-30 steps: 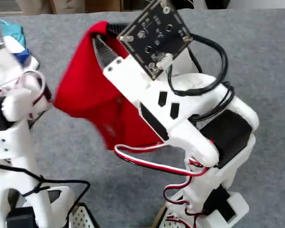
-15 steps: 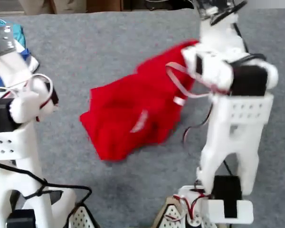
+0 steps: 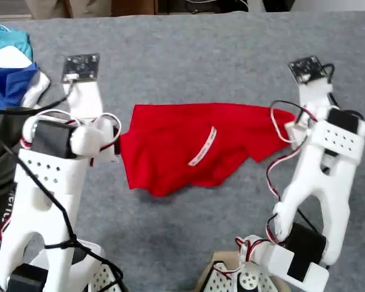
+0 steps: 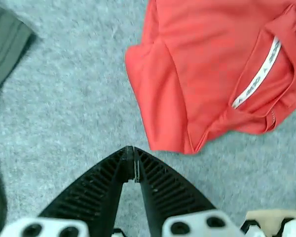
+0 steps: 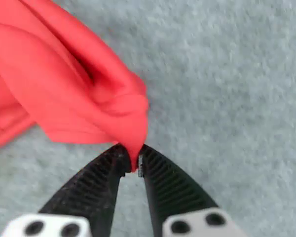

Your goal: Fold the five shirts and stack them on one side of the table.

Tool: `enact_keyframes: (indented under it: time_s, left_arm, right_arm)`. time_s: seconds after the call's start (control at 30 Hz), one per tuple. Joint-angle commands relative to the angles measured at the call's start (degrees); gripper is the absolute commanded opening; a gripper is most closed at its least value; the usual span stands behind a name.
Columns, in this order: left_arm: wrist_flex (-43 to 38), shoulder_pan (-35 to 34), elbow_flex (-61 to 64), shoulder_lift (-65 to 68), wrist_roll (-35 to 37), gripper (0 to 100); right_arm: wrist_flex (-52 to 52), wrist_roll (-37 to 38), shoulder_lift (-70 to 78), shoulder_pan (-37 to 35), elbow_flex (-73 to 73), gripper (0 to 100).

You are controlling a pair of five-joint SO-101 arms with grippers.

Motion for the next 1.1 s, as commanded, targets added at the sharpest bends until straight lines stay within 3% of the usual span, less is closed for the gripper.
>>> enact_keyframes:
  time_s: [0.0,0.17,0.33,0.5,0.63,0.8,0.93,1.07]
  left_arm:
    - [-0.88,0.44,1.05,-0.66,-0.53,2]
    - [-0.79,-2.55,3.08,-1.01,-4.40,2]
    - [-0.53,-9.58,3.16,-1.10,-7.30,2]
    - [-0.53,-17.49,3.16,-1.10,-11.25,2]
    - [-0.44,-24.35,3.16,-1.10,-15.56,2]
    - [-0.44,-32.44,3.16,-1.19,-16.53,2]
    - [-0.44,-38.59,3.16,-1.19,-16.26,2]
    - [-0.35,-46.33,3.16,-1.19,-16.18,2]
  right_arm:
    - [-1.67,4.48,-0.22,3.21,0.31,0.5]
    - [-3.25,7.47,-0.22,6.11,0.31,2.9]
    - [0.18,7.91,-0.84,6.11,-0.04,24.9]
    - [6.77,10.99,-5.67,-1.19,0.57,38.5]
    - [13.19,9.41,-14.64,-13.32,0.66,38.6]
    - [19.60,5.63,-23.96,-36.79,1.01,38.6]
    - [19.08,2.29,-23.69,-53.76,4.26,38.6]
    - [16.26,0.18,-21.41,-65.98,7.43,38.6]
